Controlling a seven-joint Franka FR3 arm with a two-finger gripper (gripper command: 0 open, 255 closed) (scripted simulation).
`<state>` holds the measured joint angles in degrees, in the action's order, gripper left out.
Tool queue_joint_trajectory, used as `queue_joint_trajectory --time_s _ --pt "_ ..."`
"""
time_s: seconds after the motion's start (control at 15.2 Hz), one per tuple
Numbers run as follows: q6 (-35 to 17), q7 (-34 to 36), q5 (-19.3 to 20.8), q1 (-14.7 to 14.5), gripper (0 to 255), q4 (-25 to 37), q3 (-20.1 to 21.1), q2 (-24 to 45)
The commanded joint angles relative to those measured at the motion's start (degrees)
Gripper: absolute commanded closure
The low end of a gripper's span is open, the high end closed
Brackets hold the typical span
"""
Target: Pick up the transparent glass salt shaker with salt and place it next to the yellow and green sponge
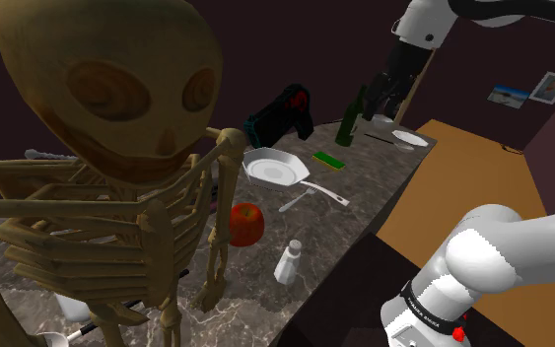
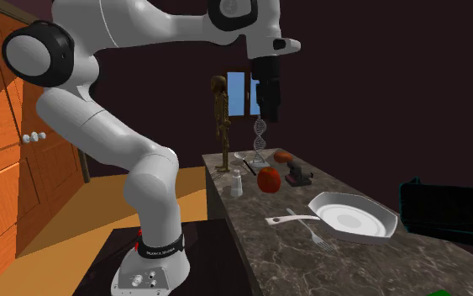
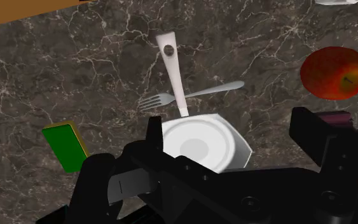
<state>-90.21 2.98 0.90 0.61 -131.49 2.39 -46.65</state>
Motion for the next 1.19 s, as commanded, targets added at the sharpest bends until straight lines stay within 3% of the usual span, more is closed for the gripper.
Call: queue_joint_trajectory --time_s 0.0,0.59,1.12 --pt "0.0 0.0 0.0 0.0 0 0.0 0.0 0.0" --pt "-12.3 3.8 -7.5 -5.4 0 -17.9 5.7 -8.7" --pt "-25.1 7.8 -16.2 -12.8 0 -30.4 13.1 -11.7"
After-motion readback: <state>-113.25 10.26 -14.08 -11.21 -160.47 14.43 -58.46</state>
